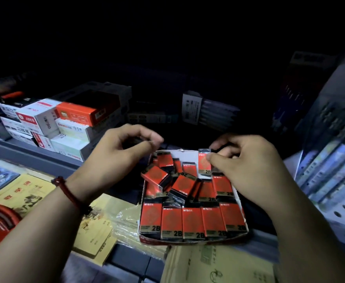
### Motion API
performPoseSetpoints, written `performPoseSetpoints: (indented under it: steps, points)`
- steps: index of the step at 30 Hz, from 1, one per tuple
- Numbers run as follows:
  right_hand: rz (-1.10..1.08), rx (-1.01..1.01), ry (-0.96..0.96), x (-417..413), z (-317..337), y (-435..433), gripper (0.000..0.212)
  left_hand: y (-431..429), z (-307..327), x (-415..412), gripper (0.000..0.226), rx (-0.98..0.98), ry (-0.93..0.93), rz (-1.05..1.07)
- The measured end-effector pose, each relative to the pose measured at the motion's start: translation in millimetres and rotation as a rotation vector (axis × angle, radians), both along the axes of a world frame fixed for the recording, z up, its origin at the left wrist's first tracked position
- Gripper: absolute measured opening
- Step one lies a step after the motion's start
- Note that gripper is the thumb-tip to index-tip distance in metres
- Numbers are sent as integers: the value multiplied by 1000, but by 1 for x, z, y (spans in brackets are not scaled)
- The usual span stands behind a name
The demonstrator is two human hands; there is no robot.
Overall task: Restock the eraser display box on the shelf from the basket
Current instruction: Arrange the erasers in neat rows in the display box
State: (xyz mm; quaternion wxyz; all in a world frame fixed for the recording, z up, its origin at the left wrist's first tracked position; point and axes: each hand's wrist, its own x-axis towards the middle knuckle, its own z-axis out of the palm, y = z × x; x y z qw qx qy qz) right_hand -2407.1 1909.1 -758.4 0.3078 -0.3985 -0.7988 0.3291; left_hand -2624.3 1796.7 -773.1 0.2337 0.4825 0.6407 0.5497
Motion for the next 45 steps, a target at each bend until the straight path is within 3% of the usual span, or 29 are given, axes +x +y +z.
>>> performPoseSetpoints:
  steps: [10,18,22,30,38,45]
  points:
    - [-31,144,-202,-6,3,-9,13,-10,-2,-9,7,-8,137,-30]
    - [-18,102,-251,-12,1,-13,17,-12,-14,-23,32,67,222,-89]
    - [26,70,-252,-8,3,-9,16,-11,-17,-25,25,73,274,-93]
    - [80,68,-290,-3,11,-9,23,-12,-13,-24,14,64,168,-204]
    - [-94,333,-468,-24,13,-38,23,-12,-18,-22,17,51,207,-174]
    - [5,197,-222,-21,13,-28,16,-12,-18,-21,17,23,223,-163]
